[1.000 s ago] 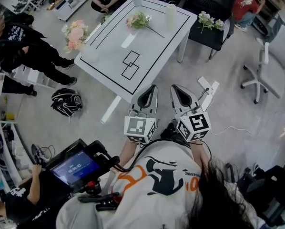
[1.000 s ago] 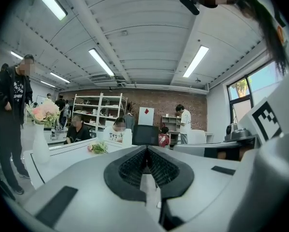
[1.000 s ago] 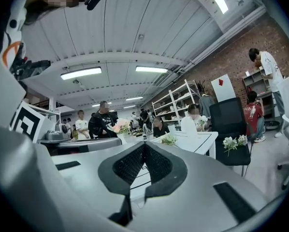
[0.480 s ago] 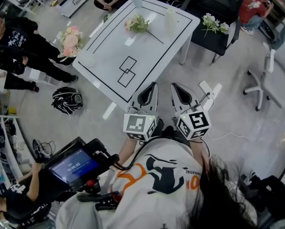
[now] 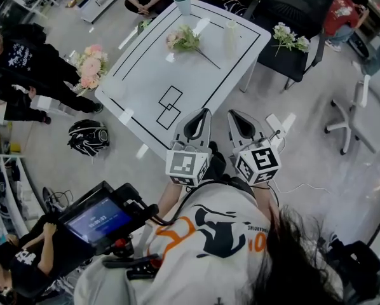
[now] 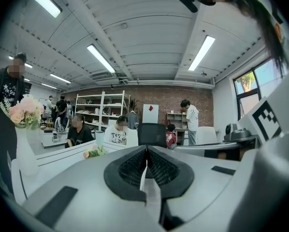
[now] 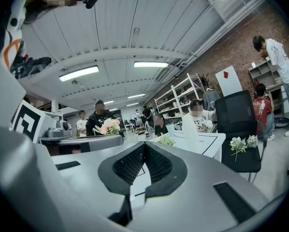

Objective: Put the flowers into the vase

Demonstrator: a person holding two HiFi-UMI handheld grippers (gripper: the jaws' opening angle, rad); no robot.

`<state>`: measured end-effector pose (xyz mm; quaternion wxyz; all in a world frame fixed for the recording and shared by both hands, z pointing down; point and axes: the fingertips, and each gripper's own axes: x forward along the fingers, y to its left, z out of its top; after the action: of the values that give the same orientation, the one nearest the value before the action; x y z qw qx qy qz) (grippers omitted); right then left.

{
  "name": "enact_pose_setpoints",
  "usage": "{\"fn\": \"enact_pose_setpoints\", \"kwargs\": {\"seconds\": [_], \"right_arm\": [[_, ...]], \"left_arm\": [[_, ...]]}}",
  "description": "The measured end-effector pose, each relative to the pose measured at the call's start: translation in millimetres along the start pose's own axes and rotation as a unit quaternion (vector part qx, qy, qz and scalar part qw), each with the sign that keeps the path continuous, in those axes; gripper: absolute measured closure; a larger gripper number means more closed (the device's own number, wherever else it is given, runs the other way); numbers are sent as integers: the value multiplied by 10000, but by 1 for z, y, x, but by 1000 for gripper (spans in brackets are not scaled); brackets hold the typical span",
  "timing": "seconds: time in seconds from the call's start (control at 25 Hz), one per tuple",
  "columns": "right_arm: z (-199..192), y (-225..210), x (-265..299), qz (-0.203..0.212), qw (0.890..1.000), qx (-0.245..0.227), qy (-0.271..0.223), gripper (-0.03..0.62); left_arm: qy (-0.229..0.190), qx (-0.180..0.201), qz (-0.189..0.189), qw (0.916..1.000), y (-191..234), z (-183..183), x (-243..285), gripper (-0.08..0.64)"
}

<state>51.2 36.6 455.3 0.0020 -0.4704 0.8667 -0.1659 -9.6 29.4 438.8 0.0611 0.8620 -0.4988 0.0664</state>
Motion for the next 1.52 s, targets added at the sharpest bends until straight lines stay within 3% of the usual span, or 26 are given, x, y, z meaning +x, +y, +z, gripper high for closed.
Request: {"fn": "enact_pose_setpoints", "kwargs": {"seconds": [0.48,0.64,0.88,1.24,1.52], "right_arm": [[18,-5,92,137,9995,-192,212,581],[15,-7,120,133,9991,-184,348,581],[6,-17,154,144,9978,-232,598,581],[-7,-43,208,374,9930,-463,1022,581],[-26,-66,264,594,9820,-918,1539,580]], "left_arm": [[-52,-114,29,9999,75,13,50,549],[-100,-275,-145,9995,96,12,60,549],[-70,-563,-104,9983,124,3,73,549],[49,-707,83,9974,139,-7,88,549],[124,-759,628,9951,164,-8,98,549]]}}
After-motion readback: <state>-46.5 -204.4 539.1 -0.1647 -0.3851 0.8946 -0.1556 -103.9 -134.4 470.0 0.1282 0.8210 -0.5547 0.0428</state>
